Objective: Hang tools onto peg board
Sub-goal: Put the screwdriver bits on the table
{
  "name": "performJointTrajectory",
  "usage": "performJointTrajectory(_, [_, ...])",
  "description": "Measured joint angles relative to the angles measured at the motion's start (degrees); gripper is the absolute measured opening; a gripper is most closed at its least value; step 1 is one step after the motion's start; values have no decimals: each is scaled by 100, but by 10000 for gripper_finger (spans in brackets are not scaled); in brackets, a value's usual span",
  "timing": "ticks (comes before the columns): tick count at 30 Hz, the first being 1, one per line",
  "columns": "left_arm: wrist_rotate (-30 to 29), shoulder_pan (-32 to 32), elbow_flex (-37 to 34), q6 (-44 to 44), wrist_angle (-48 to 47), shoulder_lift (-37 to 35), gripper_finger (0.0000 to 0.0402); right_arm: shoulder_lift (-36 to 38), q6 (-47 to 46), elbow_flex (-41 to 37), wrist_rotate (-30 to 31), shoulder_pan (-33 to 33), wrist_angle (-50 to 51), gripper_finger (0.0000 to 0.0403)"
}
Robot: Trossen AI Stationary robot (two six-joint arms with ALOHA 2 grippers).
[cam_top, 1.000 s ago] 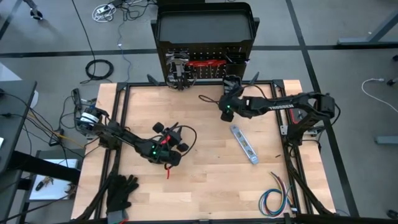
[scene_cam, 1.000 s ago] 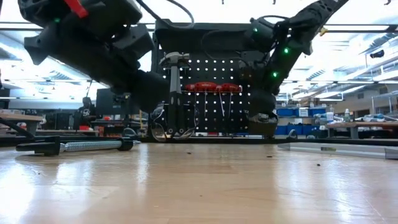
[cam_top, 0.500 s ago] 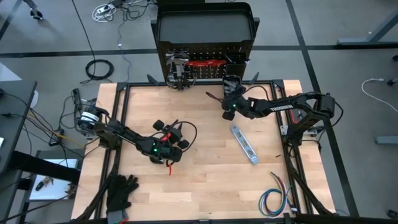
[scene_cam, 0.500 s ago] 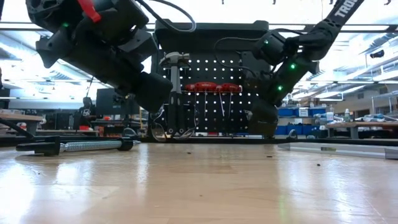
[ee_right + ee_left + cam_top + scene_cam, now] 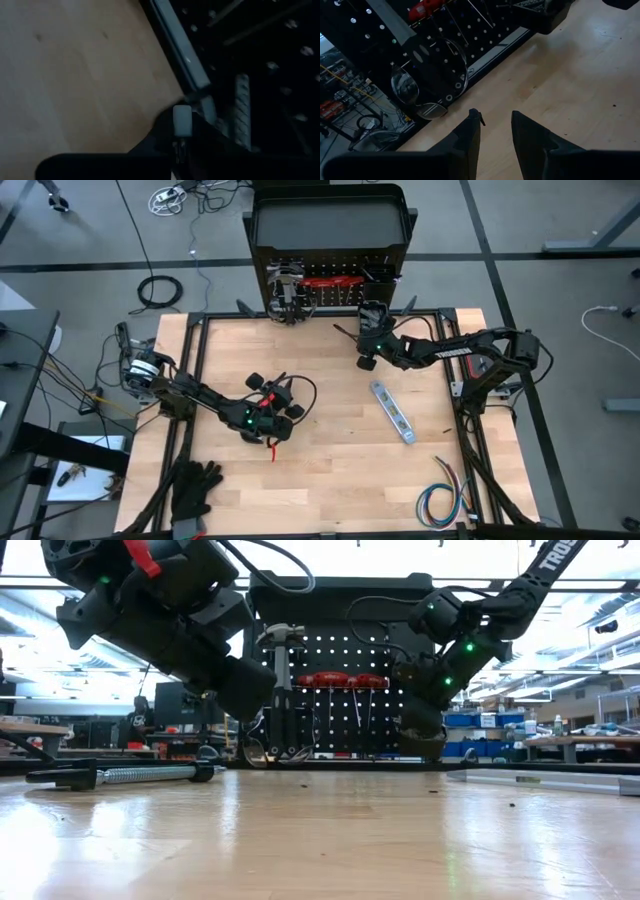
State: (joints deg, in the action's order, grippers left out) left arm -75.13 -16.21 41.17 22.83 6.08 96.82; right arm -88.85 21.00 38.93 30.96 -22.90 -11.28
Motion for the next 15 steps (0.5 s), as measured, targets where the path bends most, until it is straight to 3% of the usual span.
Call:
performJointTrajectory(10, [-129,-7,0,254,39,0,110,576,211,172,1301,867,732,40])
performJointTrajectory(13, [-146,-7,0,370,50,-1,110,914,-136,172,1401,1359,1007,40])
performJointTrajectory(15, [-146,-7,0,312,49,-7,110,1150,-602,174,1022,1633,1290,40])
